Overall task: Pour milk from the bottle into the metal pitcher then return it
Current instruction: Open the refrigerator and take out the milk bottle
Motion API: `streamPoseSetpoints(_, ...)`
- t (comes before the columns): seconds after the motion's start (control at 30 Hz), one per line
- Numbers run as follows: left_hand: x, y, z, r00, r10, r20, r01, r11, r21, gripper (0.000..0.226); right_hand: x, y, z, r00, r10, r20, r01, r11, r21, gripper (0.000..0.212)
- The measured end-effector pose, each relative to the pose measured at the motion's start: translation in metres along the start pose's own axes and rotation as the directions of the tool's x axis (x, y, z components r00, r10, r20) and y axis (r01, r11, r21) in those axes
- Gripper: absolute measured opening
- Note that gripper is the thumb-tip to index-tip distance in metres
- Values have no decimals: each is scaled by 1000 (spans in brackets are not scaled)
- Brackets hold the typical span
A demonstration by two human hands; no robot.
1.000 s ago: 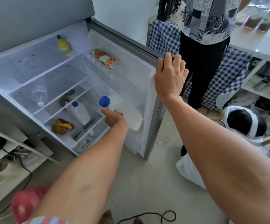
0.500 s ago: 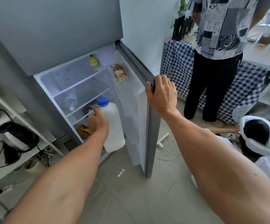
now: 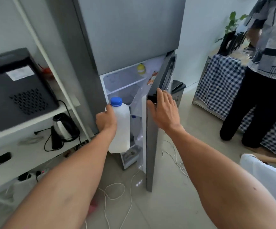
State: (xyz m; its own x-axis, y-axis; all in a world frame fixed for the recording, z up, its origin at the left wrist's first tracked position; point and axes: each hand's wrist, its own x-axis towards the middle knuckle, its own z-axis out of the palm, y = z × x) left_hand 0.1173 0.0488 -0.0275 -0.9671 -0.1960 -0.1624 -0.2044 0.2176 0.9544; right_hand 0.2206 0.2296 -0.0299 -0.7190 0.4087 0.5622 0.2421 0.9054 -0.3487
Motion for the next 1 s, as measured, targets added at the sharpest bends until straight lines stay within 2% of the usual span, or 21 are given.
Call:
streamPoseSetpoints(0.1, 19, 3, -16, 999, -18, -37, 17, 999, -27, 51, 11, -24, 17, 998, -42, 40, 40, 998, 49, 53)
streamPoseSetpoints(0.2, 32, 9, -28, 996, -44, -75, 40, 998, -47, 48, 24, -39, 37, 988, -149, 38, 148, 988, 33, 36)
streamPoseSetpoints(0.33, 48, 10, -37, 988, -69, -137, 55, 993, -105, 45, 44, -56, 56, 962, -247, 112, 244, 969, 41, 34)
streamPoseSetpoints(0.5, 61, 14, -42, 978, -86, -188, 59, 988, -145, 43, 74, -70, 82, 924, -295, 244, 279, 955, 96, 50)
streamPoseSetpoints(0.77, 70, 22, -43, 958, -111, -266, 67, 984, -167, 47, 109, -85, 124, 801, -330, 500, 323, 941, 103, 81)
streamPoseSetpoints(1.0, 79, 20, -43, 955, -105, -278, 55, 982, -181, 44, 134, -99, 138, 736, -302, 606, 329, 942, 70, 93)
